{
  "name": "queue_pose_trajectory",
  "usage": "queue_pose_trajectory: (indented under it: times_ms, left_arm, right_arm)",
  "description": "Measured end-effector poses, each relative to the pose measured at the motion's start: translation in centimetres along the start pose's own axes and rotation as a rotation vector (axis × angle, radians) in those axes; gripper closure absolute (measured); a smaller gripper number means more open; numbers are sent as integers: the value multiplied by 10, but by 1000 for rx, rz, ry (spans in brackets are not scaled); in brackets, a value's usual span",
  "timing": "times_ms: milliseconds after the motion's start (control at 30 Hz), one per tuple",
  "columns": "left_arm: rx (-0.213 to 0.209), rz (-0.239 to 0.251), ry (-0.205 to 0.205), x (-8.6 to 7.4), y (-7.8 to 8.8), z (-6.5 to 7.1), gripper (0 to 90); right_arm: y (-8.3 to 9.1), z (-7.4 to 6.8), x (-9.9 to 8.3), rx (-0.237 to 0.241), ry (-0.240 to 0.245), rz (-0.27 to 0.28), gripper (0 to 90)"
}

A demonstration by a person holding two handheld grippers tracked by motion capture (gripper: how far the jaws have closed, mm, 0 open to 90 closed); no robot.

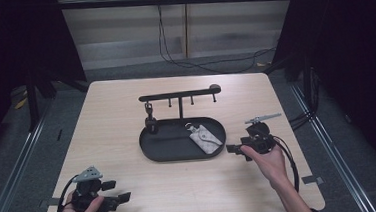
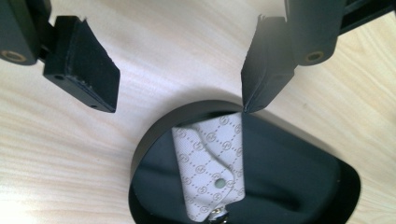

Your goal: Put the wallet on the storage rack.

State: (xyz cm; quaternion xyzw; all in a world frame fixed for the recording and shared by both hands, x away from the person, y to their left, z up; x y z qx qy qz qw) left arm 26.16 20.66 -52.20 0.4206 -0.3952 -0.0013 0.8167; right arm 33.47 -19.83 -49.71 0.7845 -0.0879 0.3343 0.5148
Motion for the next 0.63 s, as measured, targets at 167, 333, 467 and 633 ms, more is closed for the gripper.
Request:
queue_pose_trajectory:
  times_ms: [167,333,467,633]
  left_arm:
    - [8,8,0,1,0,0,219]
    - [7,16,3,1,0,0,218]
    - [-2,21,-1,2,0,0,218]
    - [47,6,-6,2,0,-3,218]
  right_arm:
    - [6,-4,-16,-17,16,26,288]
    - [14,-1,-34,-37,22,64,287]
    - [18,-1,-47,-27,18,98,287]
    - [21,4,-52,-28,-20,147,284]
Point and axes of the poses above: each handheld gripper's, and its own axes: y roughly backward along the jaws, x roughly out of its top, z roughly to its right, the point moved 8 cm from there along -y, roughly forward along the jaws, and after that the axes turned 2 degrees about y, right-handed, at the moved point
